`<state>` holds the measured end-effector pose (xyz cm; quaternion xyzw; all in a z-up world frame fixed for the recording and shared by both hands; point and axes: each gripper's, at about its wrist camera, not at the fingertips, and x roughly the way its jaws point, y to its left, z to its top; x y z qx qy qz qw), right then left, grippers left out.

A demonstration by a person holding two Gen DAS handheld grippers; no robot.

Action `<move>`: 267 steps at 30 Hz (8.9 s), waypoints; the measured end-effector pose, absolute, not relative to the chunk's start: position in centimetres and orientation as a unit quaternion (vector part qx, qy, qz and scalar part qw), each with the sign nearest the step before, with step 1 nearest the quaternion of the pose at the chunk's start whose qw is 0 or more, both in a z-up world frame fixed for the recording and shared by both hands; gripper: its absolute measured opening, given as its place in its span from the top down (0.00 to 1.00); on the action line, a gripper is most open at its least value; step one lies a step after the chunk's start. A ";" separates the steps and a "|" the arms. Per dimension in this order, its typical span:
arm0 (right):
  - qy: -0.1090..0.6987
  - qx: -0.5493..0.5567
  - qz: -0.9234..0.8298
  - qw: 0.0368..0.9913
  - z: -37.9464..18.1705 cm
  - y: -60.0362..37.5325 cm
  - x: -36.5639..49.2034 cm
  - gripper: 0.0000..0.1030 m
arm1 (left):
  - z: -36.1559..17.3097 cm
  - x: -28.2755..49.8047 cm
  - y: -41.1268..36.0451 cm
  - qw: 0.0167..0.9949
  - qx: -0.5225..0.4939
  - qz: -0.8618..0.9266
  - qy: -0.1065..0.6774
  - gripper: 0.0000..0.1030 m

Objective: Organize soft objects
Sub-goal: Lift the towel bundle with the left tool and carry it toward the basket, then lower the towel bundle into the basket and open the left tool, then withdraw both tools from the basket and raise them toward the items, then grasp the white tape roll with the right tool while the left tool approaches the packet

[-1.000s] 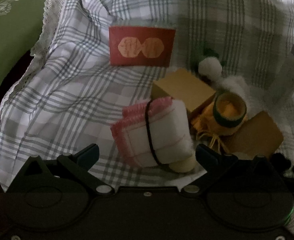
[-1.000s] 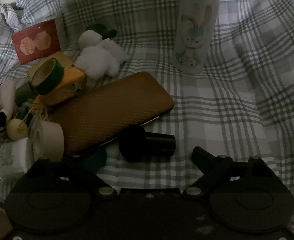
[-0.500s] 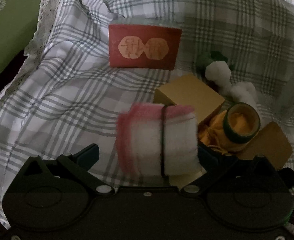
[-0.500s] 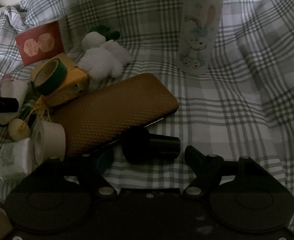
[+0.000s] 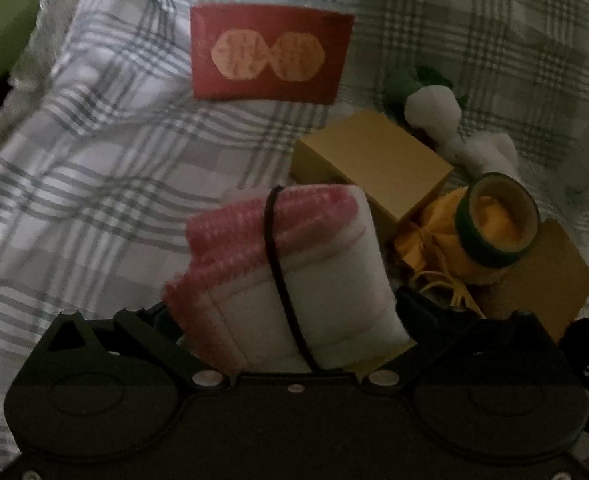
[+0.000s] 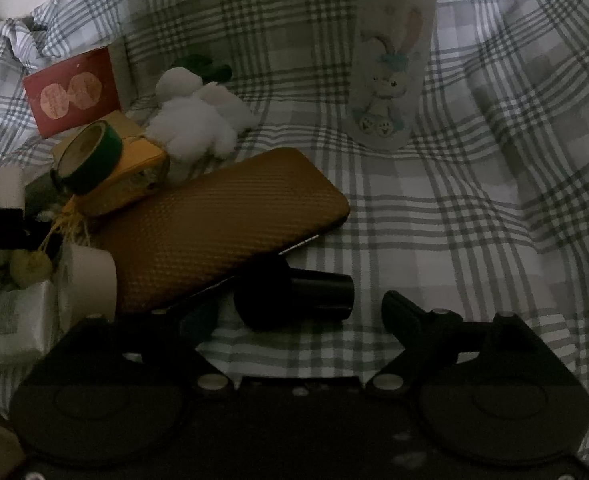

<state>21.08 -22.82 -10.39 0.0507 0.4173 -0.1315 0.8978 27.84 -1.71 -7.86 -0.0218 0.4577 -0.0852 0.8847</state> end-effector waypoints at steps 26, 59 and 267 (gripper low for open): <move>0.418 0.046 -0.112 0.900 -10.0 -22.7 21.3 0.44 | -6.5 27.8 -1.0 0.903 -0.022 -0.089 0.420 0.04; 0.353 0.071 -0.081 0.930 -1.2 -18.3 8.6 0.46 | -0.8 12.9 0.4 0.890 -0.004 -0.127 0.437 0.25; 0.471 0.098 -0.056 0.875 -6.3 -15.0 23.6 0.31 | -4.2 18.8 1.2 0.869 0.021 -0.024 0.495 0.12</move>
